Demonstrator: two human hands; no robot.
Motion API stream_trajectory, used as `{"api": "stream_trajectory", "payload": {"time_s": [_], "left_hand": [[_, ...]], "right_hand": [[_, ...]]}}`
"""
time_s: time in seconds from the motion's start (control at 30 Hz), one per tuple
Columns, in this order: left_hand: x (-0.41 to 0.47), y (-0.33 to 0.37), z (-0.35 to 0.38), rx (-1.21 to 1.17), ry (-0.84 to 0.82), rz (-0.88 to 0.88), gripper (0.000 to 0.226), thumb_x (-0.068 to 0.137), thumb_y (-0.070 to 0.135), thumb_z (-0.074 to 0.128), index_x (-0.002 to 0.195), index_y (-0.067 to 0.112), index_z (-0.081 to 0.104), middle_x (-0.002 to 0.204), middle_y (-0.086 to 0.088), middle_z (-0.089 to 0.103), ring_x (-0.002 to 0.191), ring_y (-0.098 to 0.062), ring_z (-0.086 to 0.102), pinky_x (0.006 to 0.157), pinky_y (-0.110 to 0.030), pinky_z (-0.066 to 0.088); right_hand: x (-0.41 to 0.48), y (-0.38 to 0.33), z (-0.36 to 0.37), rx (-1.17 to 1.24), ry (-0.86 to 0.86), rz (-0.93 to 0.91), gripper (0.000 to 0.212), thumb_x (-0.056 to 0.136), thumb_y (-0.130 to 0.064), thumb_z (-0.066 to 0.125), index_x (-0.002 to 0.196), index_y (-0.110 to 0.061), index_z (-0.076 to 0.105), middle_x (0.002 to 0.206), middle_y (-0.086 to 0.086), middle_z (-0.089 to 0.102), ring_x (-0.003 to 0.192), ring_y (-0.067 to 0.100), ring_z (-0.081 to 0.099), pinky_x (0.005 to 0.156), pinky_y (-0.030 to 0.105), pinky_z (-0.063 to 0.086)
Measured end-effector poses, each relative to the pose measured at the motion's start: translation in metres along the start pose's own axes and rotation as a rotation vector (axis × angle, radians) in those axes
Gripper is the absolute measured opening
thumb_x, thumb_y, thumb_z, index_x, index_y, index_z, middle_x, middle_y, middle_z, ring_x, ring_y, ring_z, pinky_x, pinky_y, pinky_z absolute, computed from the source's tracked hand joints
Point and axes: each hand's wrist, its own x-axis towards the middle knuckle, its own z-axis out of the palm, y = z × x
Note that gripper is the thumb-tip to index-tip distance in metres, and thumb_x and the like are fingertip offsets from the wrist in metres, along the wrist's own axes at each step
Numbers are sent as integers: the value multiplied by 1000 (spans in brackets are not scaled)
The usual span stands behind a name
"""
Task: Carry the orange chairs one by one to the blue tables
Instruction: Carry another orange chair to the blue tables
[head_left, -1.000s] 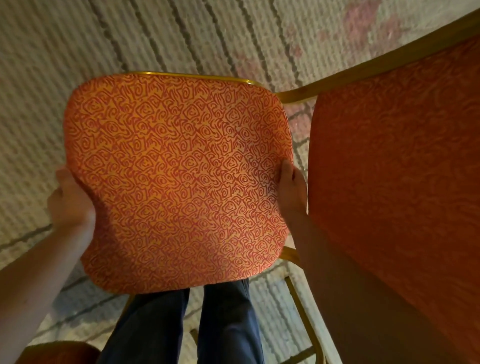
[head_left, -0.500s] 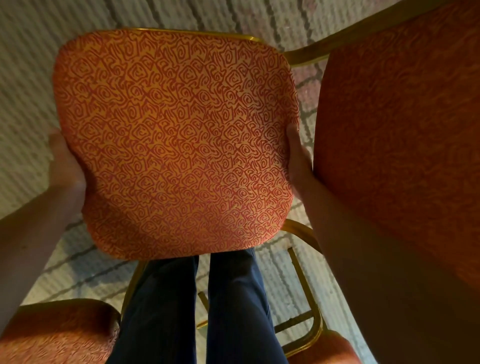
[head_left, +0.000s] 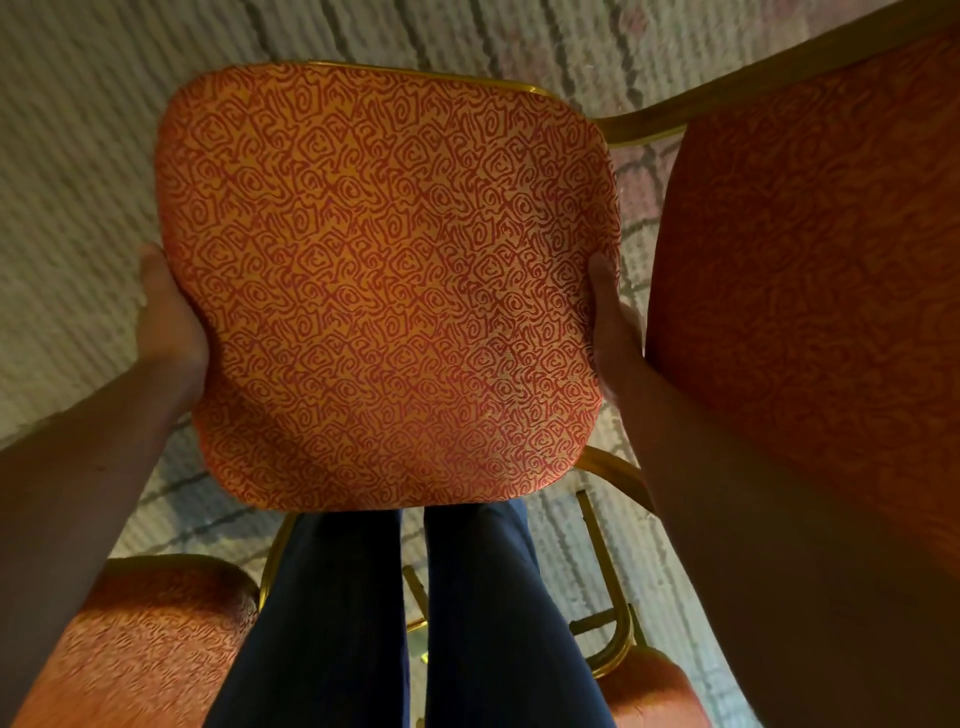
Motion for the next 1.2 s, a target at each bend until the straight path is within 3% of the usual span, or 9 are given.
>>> {"api": "stream_trajectory", "payload": {"time_s": [0.07,0.13,0.2,0.4,0.57,0.73,0.93,1.07,1.2], "left_hand": [[-18,7,-7,37,-37,5,87,83,80,22,137,20,53,139,-3,53,126,-21,48,111,-33,31],[-44,22,-15,44,-43,17,91,79,82,23,136,19,54,137,-4,55,124,-22,50,111,-34,32],[-64,37,-27,21,-56,45,100,67,89,25,132,20,59,131,-3,60,120,-22,53,112,-37,33],[-145,85,-66,61,-79,124,104,70,88,21,135,14,55,130,-3,58,116,-21,54,108,-37,37],[-198,119,-95,69,-117,212,103,75,86,21,137,10,51,136,-17,54,121,-30,54,107,-38,39],[-148,135,-106,20,-338,242,132,28,109,24,124,27,62,120,-12,67,107,-30,63,105,-49,41],[-272,156,-117,49,-526,330,106,53,102,23,111,27,70,103,-10,72,93,-26,68,95,-44,49],[-271,153,-106,80,-568,352,114,39,106,37,118,30,68,108,-9,72,97,-28,69,98,-49,48],[-268,169,-92,130,-481,386,125,35,107,33,122,24,65,112,-11,71,99,-30,67,101,-48,46]], "right_hand": [[-19,-7,-10,10,26,16,72,64,-82,62,106,-23,67,107,4,72,97,23,68,93,44,55],[-37,-15,-20,17,46,39,104,49,-90,62,123,-16,62,114,6,69,101,25,67,94,45,53],[-58,-27,-32,16,49,16,114,36,-94,60,121,-18,63,114,5,70,102,24,66,94,46,53],[-135,-62,-66,63,63,-43,85,40,-92,59,94,-27,64,106,3,70,99,24,67,92,46,54],[-196,-83,-91,55,116,-65,59,81,-74,52,79,-16,62,74,1,62,68,17,59,56,27,45],[-237,-101,-121,96,140,-95,73,77,-79,51,99,-11,68,99,10,69,93,27,64,86,40,53],[-261,-99,-159,176,191,-107,76,80,-73,53,116,-7,61,109,13,62,97,29,57,93,40,46],[-268,-90,-177,227,170,-82,89,74,-78,56,128,-6,59,114,14,64,100,30,59,91,40,47],[-269,-96,-189,274,98,-93,108,55,-90,57,131,-13,57,123,13,64,110,32,60,100,47,47]]}}
